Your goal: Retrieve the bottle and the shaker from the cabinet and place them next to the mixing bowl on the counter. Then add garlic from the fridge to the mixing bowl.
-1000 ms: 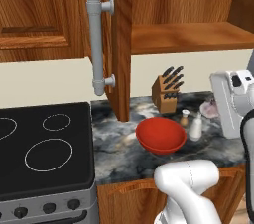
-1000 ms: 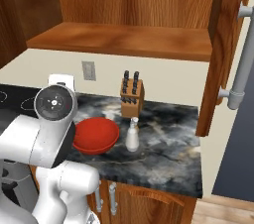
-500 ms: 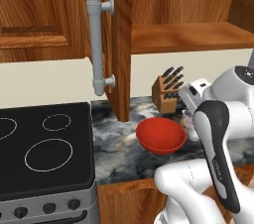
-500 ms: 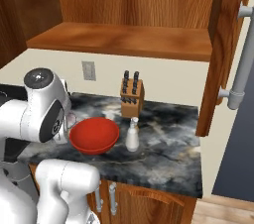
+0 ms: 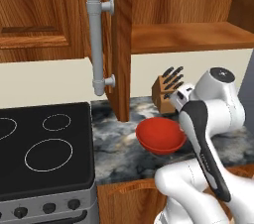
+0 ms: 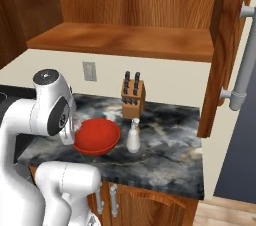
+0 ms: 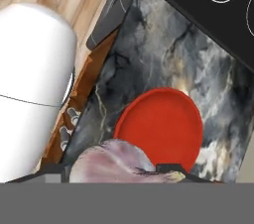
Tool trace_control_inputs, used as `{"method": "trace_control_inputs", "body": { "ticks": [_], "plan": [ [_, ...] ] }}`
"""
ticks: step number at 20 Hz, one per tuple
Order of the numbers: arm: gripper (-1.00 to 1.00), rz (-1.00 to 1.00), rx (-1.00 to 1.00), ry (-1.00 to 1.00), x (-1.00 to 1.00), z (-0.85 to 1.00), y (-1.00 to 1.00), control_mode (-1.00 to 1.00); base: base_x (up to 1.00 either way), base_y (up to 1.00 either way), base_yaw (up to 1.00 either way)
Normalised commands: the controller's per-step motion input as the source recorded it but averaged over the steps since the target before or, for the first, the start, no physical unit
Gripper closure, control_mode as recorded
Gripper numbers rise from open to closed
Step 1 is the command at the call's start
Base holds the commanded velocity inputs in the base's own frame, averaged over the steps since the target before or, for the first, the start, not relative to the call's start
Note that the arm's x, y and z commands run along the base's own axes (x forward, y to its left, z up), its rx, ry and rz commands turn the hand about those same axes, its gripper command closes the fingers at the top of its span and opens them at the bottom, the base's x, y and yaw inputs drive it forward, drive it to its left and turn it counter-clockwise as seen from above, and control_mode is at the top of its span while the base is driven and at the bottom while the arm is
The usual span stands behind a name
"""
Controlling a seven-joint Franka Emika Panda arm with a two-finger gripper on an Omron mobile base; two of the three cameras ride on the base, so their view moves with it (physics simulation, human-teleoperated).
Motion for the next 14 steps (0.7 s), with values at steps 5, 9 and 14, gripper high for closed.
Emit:
{"method": "trace_control_inputs", "body": {
  "ticks": [5,9,14],
  "plan": [
    [1.00,0.00,-0.10,0.08,0.36,-0.46,0.05,-1.00,0.00,0.00,0.00],
    [1.00,0.08,-0.02,0.10,0.46,-0.43,0.00,-1.00,0.00,0.00,0.00],
    [1.00,0.17,-0.01,0.12,0.53,-0.49,0.00,-1.00,0.00,0.00,0.00]
  ]
}}
